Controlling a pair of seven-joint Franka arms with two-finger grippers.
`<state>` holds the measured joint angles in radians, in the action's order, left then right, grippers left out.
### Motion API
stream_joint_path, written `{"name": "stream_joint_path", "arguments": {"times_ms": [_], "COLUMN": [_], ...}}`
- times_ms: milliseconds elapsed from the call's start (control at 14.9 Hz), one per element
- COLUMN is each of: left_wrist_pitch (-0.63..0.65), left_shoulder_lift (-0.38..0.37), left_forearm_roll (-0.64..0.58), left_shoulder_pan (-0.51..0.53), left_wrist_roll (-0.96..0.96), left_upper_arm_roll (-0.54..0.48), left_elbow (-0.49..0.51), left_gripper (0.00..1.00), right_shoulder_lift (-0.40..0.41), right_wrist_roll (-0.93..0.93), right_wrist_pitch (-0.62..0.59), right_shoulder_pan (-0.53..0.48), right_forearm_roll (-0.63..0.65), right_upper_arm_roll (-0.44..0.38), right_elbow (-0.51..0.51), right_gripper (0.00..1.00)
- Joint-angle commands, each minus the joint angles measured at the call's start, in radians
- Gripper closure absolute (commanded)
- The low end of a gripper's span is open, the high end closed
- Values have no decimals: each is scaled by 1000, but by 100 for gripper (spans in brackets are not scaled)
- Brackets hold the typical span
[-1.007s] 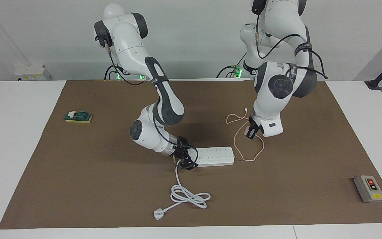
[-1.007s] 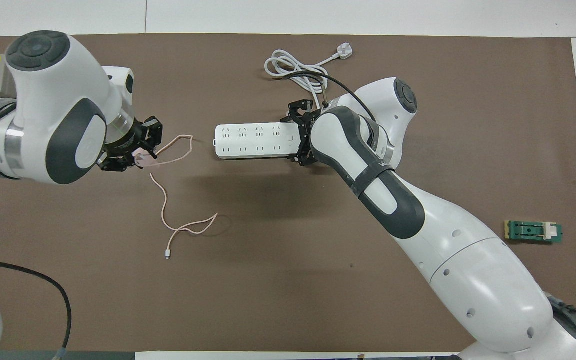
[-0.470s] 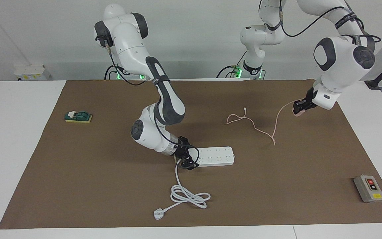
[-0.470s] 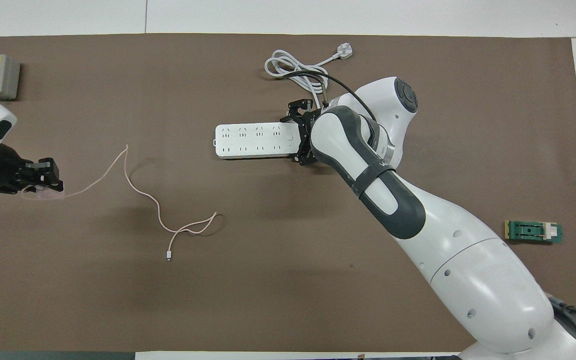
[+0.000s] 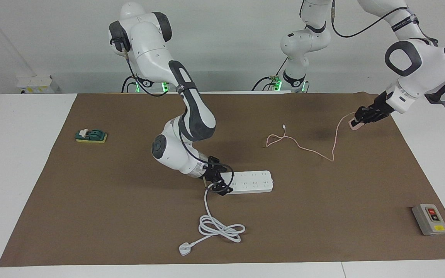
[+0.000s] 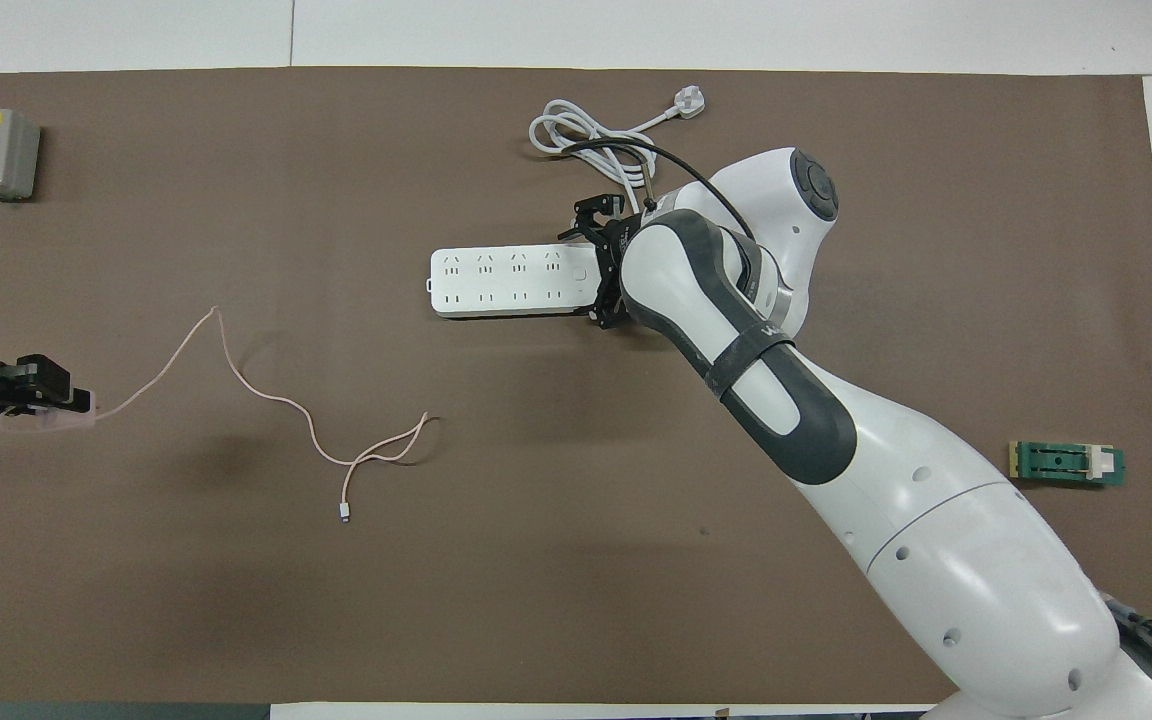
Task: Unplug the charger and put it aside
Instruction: 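Carry the charger away from the strip with the left gripper, then lower the charger onto the mat and open the left gripper while the right gripper withdraws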
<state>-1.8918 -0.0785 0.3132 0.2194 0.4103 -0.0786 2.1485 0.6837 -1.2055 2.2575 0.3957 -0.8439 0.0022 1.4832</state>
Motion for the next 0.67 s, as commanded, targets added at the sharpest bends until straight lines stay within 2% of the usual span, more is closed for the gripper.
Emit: {"name": "stream_joint_path", "arguments": {"times_ms": [0, 67, 336, 604], "left_wrist_pitch": [-99, -110, -142, -199], "left_shoulder_lift": [-72, -70, -63, -32], "left_forearm_roll": [108, 172, 306, 405], "left_shoulder_pan": [2, -5, -46, -51], "left_wrist_roll": [77, 96, 204, 349], "left_upper_arm_roll": [16, 16, 17, 16], "left_elbow": [161, 186, 257, 304], "left_gripper": [100, 100, 100, 100], "right_shoulder_lift": [-68, -85, -166, -266], "right_wrist_roll": [6, 9, 40, 199], "right_wrist_pitch": [-77, -116, -258, -370], "right_shoulder_pan": [-38, -60, -124, -159], "right_forearm_roll": [16, 35, 234, 429], "right_upper_arm_roll": [-13, -19, -19, -19], "right_elbow": [35, 35, 32, 35], "right_gripper": [0, 0, 0, 0]}}
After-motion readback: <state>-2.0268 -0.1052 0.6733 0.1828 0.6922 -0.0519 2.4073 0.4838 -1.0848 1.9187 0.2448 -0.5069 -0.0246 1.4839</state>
